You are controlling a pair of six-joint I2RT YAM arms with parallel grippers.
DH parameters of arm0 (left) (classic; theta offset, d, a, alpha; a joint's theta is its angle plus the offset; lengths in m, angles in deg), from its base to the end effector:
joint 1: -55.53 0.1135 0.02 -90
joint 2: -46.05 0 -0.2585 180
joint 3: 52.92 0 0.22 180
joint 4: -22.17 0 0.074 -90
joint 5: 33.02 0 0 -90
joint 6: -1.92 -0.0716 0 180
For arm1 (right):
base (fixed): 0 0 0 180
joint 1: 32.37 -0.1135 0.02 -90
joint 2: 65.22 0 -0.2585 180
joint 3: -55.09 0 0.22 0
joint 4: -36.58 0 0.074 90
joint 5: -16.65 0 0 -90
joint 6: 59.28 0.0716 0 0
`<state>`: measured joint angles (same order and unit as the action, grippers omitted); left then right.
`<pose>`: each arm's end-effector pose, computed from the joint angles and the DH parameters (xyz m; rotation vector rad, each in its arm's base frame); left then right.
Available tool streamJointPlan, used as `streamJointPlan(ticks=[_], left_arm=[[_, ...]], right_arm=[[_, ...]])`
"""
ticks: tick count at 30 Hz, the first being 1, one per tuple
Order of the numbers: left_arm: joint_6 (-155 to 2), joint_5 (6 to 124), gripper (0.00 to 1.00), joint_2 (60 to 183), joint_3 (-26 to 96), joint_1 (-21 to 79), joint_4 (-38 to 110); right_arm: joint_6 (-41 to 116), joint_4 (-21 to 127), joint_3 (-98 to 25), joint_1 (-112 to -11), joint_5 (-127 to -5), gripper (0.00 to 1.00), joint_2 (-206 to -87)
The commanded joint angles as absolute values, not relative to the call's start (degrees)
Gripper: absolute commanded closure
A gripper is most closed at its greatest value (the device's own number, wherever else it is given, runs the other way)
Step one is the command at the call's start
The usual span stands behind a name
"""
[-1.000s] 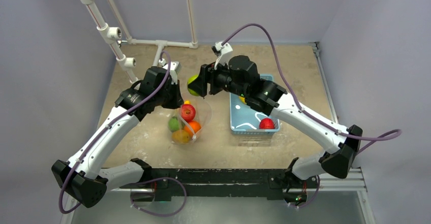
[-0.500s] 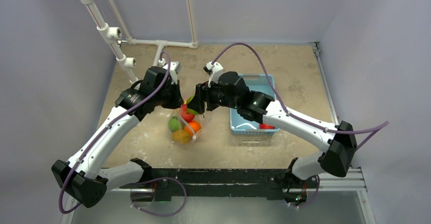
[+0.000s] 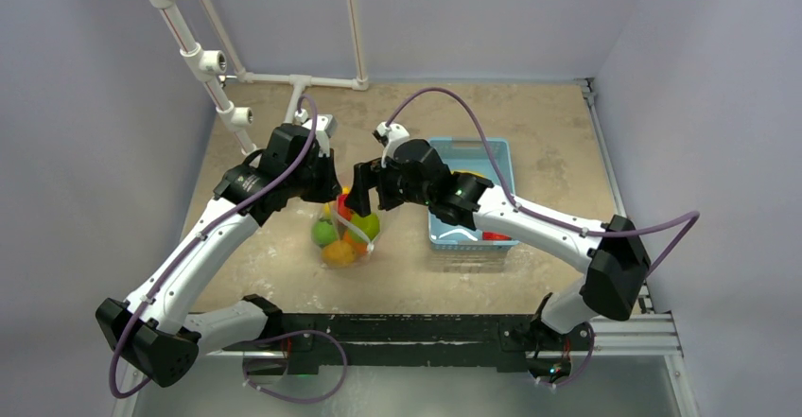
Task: Place the food in the zip-top bag and seal the zipper
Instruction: Place the fake fruit in the zipper food storage bag.
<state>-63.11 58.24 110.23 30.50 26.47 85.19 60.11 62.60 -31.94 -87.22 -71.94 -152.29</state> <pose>0.1917 -0.1083 0.3180 0.0964 2.3860 -0.4863 0.2044 0.2934 0.3076 -0.4922 2.1035 0.9240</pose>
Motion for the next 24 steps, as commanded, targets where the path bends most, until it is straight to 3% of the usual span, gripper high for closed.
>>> streamJointPlan(ticks=[1, 24], left_arm=[[-62.15, 57.87, 1.00, 108.94, 31.82, 26.35, 83.64], [-62.32, 58.56, 1.00, 109.24, 31.46, 26.35, 82.91]], right_arm=[[61.03, 60.52, -32.89, -87.57, -74.34, 0.06, -151.45], [66.94, 76.06, -35.27, -87.14, -90.46, 0.06, -139.90]])
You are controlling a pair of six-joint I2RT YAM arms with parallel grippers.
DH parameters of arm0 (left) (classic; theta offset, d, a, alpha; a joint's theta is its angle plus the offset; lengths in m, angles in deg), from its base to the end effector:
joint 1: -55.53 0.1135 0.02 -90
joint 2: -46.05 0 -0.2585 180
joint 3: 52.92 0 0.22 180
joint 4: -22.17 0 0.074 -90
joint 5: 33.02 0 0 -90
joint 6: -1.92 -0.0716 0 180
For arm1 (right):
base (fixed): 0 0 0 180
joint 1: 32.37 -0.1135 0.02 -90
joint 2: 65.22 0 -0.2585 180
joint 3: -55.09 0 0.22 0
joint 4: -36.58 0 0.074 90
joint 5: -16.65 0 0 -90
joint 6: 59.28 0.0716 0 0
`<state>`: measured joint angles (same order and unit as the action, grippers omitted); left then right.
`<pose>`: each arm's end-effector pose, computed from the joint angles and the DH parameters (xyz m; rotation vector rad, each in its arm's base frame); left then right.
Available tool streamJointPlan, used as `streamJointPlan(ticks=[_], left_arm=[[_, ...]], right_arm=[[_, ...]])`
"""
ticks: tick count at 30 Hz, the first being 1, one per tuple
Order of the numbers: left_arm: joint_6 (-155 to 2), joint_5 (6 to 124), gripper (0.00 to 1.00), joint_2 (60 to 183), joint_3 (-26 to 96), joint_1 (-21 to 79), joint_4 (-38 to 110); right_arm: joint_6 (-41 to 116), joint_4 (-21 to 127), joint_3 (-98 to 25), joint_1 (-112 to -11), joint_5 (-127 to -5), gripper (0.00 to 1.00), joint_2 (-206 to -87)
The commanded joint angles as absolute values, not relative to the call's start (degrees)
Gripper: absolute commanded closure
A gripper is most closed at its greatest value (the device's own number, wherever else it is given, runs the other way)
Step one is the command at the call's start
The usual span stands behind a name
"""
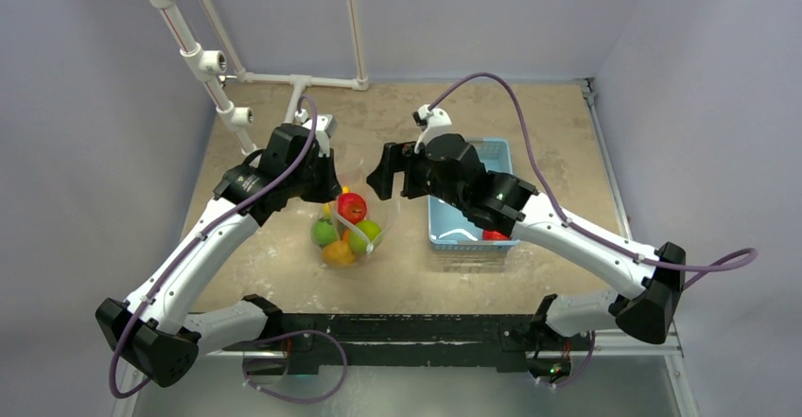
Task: Place the food in the zip-top bag and seal the zipper
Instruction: Adjust the bin at the center of the board.
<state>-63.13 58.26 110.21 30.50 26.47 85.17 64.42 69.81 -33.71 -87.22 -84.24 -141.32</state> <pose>0.1917 -0.1084 0.3181 0.0970 2.3854 -0.4868 0.1882 0.2438 0.3622 -0.2387 2.0034 0.8370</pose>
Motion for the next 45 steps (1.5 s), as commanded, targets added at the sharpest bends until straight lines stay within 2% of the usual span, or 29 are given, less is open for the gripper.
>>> streamJointPlan(ticks=[1, 11, 18, 21, 35, 45], left_arm=[[-62.31, 58.57, 1.00, 109.25, 31.53, 26.35, 82.85], [-62.48, 58.92, 1.00, 109.16, 31.33, 26.35, 82.51], [-62.99, 59.52, 1.00, 108.98, 31.03, 26.35, 82.46], [-63.16, 59.62, 1.00, 108.90, 30.98, 26.35, 82.55], [-63.43, 59.63, 1.00, 108.64, 30.92, 26.35, 82.86], [-63.65, 58.56, 1.00, 108.41, 30.59, 26.35, 83.25]], right_arm=[[67.75, 77.52, -35.35, -87.06, -91.36, 0.06, -139.81], [77.87, 91.43, -32.10, -82.32, -96.40, 0.09, -139.95], [80.96, 94.22, -27.29, -80.02, -96.96, 0.14, -140.05], [81.19, 93.00, -25.08, -79.92, -95.72, 0.23, -140.16], [78.16, 85.71, -23.64, -79.92, -92.64, 0.47, -147.44], [76.74, 83.78, -26.40, -79.92, -95.65, 0.72, -154.71]])
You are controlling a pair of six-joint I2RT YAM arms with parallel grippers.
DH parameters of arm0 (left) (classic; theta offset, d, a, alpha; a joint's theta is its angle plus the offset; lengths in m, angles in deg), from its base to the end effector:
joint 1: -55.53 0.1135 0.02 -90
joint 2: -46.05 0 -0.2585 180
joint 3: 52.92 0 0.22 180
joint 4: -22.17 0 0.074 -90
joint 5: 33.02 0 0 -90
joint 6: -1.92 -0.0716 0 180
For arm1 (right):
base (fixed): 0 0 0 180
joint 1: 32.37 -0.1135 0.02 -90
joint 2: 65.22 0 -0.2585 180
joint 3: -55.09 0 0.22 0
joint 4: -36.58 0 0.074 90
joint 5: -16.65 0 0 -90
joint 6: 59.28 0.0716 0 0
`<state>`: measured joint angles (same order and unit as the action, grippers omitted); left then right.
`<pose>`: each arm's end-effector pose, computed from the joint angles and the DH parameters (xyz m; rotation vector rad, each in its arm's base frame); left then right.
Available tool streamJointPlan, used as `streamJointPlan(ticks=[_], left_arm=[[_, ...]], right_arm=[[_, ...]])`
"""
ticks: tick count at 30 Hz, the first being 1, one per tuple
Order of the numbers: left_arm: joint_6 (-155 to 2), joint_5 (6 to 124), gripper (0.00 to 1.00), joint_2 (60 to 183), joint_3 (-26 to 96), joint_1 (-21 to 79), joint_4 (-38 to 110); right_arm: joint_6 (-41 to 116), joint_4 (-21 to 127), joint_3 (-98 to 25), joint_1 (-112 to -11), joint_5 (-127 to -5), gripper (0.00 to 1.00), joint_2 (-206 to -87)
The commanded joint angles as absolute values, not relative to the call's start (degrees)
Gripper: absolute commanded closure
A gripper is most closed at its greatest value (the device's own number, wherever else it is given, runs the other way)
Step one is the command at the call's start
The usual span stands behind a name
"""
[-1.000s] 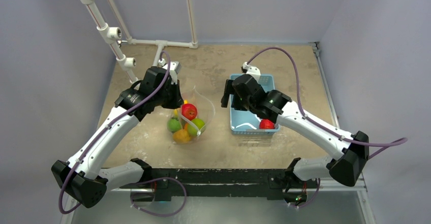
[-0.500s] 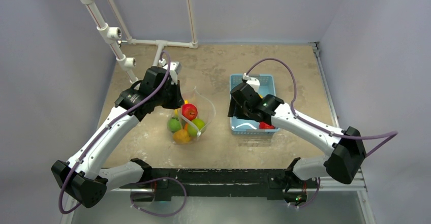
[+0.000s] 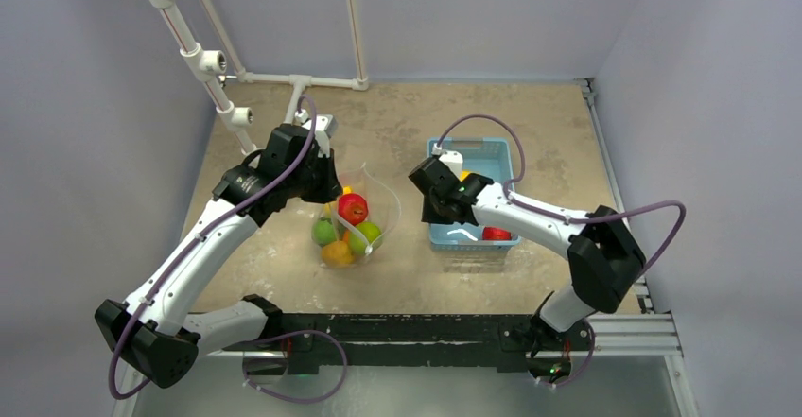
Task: Place the food in the zip-top bag and seal the zipper
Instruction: Adjust the bin at the center of the board.
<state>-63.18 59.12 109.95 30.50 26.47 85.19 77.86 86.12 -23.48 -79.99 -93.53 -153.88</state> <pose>0.1903 -0.1088 0.3190 0.1058 2.3842 -0.5049 0.2218 0.2064 0.2116 0.1113 2.5239 0.1999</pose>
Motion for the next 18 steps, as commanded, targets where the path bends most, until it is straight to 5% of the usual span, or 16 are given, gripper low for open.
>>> streamJointPlan(ticks=[1, 8, 18], left_arm=[[-63.72, 58.43, 1.00, 108.37, 30.55, 26.35, 83.33], [-63.83, 57.96, 1.00, 108.39, 30.55, 26.35, 83.52], [-63.91, 57.61, 1.00, 108.20, 30.46, 26.35, 83.58]], right_arm=[[76.50, 83.35, -26.70, -79.87, -95.64, 0.74, -155.22], [74.94, 82.64, -30.77, -79.54, -97.31, 0.99, -158.67], [71.51, 81.37, -40.25, -78.52, -99.30, 1.00, -165.15]])
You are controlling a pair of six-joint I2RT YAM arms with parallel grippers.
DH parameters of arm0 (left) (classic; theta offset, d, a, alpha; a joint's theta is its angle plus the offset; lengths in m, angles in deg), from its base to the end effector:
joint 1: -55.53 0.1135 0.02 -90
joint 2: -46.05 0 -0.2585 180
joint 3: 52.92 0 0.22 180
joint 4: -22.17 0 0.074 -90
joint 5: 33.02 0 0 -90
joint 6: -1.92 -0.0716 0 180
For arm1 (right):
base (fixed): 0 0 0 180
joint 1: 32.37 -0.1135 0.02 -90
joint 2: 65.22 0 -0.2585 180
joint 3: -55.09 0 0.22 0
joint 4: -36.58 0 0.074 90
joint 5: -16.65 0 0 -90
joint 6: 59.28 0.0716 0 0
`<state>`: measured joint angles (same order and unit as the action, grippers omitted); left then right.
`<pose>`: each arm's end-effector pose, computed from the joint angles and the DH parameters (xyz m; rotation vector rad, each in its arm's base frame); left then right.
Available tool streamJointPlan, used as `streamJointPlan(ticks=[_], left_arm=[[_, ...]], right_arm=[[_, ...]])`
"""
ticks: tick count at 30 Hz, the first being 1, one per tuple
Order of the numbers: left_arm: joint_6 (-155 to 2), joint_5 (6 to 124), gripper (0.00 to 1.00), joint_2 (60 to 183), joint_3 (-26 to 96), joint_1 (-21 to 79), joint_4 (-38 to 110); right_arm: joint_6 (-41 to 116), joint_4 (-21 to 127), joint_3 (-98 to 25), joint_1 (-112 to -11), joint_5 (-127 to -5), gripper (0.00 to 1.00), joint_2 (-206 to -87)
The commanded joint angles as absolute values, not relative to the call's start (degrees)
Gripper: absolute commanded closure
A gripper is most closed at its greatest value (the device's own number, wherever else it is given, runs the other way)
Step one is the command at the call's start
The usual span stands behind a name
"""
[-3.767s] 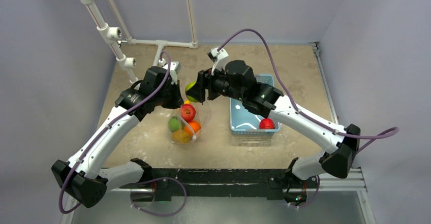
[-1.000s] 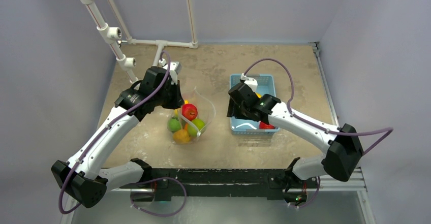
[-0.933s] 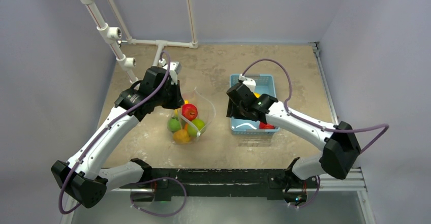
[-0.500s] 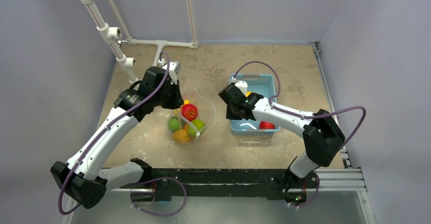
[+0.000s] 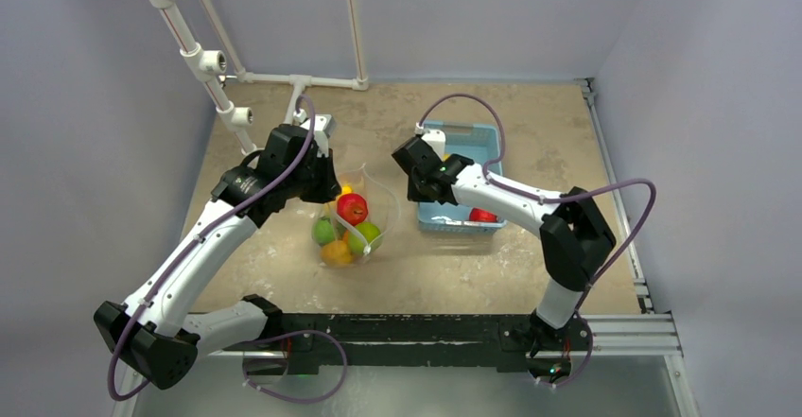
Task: Place the food in the zip-top bag and seal the zipper
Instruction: Adjust the bin at the center of the board.
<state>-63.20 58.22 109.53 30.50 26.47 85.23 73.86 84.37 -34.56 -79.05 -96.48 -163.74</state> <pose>0.1895 -0.1071 0.3203 0.0978 2.3744 -0.4902 0.2623 0.2372 0.2184 0.0744 2.4527 0.1628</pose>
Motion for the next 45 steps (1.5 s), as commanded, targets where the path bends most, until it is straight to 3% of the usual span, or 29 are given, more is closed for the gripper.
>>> streamJointPlan(ticks=[1, 10, 17, 24, 45], left_arm=[[-63.89, 57.67, 1.00, 108.23, 30.49, 26.35, 83.68], [-63.64, 57.59, 1.00, 107.58, 30.15, 26.35, 84.04], [-63.41, 57.79, 1.00, 107.24, 30.23, 26.35, 84.19], [-63.39, 57.75, 1.00, 107.21, 30.05, 26.35, 84.23], [-63.46, 58.30, 1.00, 108.47, 30.72, 26.35, 83.30]], right_arm=[[71.05, 81.21, -41.41, -78.45, -99.42, 1.00, -166.10], [68.15, 79.27, -49.68, -77.91, -99.71, 0.99, -172.92], [67.07, 79.79, -53.94, -77.37, -99.72, 0.83, -175.26], [66.97, 82.01, -54.53, -76.82, -101.34, 0.61, -171.73], [62.82, 86.00, -40.61, -68.54, -101.68, 0.39, -159.34]])
